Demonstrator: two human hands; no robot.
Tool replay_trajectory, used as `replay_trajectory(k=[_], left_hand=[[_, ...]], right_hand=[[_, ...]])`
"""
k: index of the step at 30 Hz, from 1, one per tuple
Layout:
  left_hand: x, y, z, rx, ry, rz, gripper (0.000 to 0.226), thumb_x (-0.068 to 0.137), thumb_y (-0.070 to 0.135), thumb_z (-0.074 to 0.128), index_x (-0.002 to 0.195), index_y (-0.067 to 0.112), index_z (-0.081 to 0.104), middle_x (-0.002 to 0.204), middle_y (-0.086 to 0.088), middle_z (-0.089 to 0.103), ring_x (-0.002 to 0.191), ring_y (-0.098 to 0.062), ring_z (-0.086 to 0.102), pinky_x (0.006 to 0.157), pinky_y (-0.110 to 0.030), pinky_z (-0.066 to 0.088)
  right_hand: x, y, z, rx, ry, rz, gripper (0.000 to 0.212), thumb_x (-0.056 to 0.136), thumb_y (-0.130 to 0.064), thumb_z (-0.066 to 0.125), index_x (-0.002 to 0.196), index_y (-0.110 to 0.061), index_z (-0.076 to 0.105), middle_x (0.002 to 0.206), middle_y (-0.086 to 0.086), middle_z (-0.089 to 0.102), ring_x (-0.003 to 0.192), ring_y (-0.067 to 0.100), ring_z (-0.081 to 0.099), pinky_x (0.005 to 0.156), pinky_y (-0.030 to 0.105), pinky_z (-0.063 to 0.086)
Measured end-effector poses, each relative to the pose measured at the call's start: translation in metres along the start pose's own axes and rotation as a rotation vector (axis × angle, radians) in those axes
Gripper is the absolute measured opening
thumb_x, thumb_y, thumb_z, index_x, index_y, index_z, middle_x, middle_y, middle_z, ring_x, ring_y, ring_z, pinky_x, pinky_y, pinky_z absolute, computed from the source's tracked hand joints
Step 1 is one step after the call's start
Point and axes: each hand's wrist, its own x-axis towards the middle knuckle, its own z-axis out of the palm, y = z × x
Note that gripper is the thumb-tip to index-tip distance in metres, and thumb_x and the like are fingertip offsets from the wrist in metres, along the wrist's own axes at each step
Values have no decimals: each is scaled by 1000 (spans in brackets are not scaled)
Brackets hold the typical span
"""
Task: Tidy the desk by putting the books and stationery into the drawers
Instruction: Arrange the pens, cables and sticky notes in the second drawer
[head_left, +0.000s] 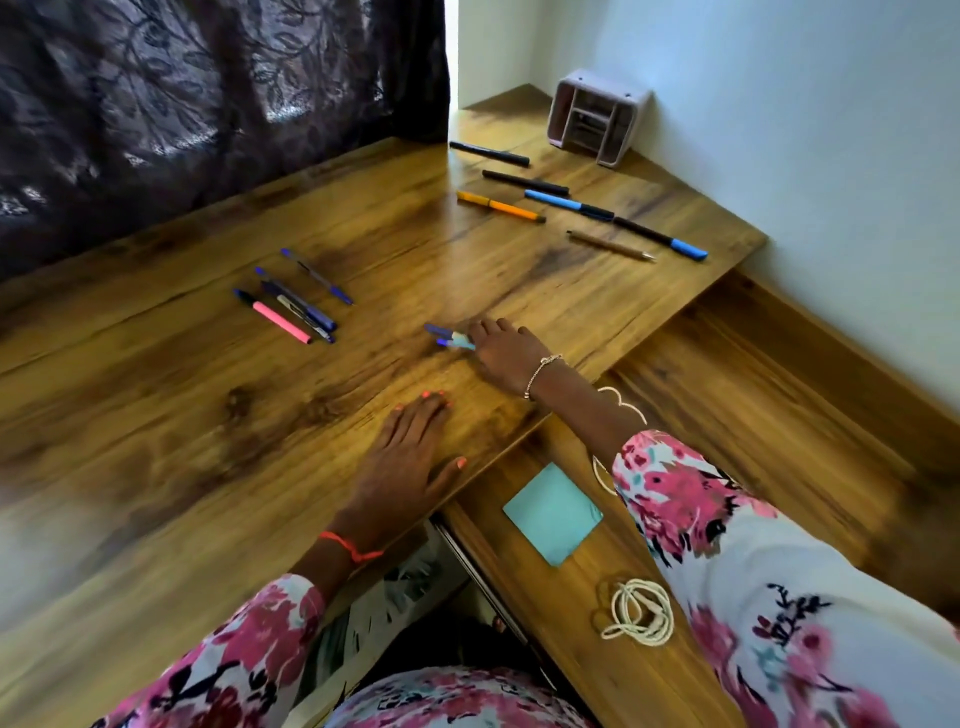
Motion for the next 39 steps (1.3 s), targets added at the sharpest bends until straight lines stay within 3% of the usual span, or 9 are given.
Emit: replay_trajectory(k=[7,11,15,21,26,29,33,37,39], left_hand=[[6,16,4,-50,51,0,82,89,63,7,137,3,37,144,-14,36,139,-25,22,115,-41,5],[15,48,8,-56,88,91,67,89,48,27,133,0,42,141,-17,41,138,-26,21,114,-43,6],[20,82,21,-105,65,250,59,90,41,33,134,2,40,143,-15,39,137,-22,18,112,-39,5],[10,115,54,-118,-111,434,55,90,38,36,133,3,37,138,-15,45,135,-21,20,112,-32,4],[5,120,66,-92,-168,458,54,89,39,37,132,6,36,136,-14,48,133,-19,23,111,-30,4],[8,118,67,-138,-187,418,56,92,42,34,134,5,37,138,-15,46,134,-18,20,111,-28,1],[8,117,69,-95,-183,407,61,96,49,17,133,5,38,136,-14,48,132,-18,22,112,-32,9],[7,117,71,-63,-190,370,62,96,50,14,134,7,37,136,-14,49,133,-19,25,104,-52,20],[6,117,71,-49,-211,363,63,96,51,14,134,6,37,136,-14,48,134,-22,30,103,-53,20]], right_hand=[[-32,2,17,38,77,108,35,98,-14,23,129,0,32,135,18,36,123,32,38,93,44,38],[-81,36,31,198,206,226,40,92,-12,29,129,2,37,128,21,43,115,36,45,93,47,42],[-154,84,52,383,390,497,28,87,-5,43,110,7,53,92,28,62,80,42,64,64,41,50],[-242,125,128,291,-63,763,38,93,0,34,131,-2,35,122,23,52,109,39,52,83,44,45],[-247,125,164,251,-65,763,38,90,3,38,127,-1,41,129,21,44,119,37,43,94,44,39],[-245,119,168,279,-42,717,36,90,0,40,126,0,43,125,22,44,115,40,43,86,47,44],[-250,111,180,245,-43,701,26,73,-15,35,96,-10,47,83,11,62,66,28,62,51,32,50],[-255,112,195,168,-47,657,31,70,-17,34,91,-11,56,81,8,65,62,25,64,50,30,50],[-256,113,196,214,-15,660,37,73,-19,34,94,-6,62,87,12,64,69,30,65,54,35,51]])
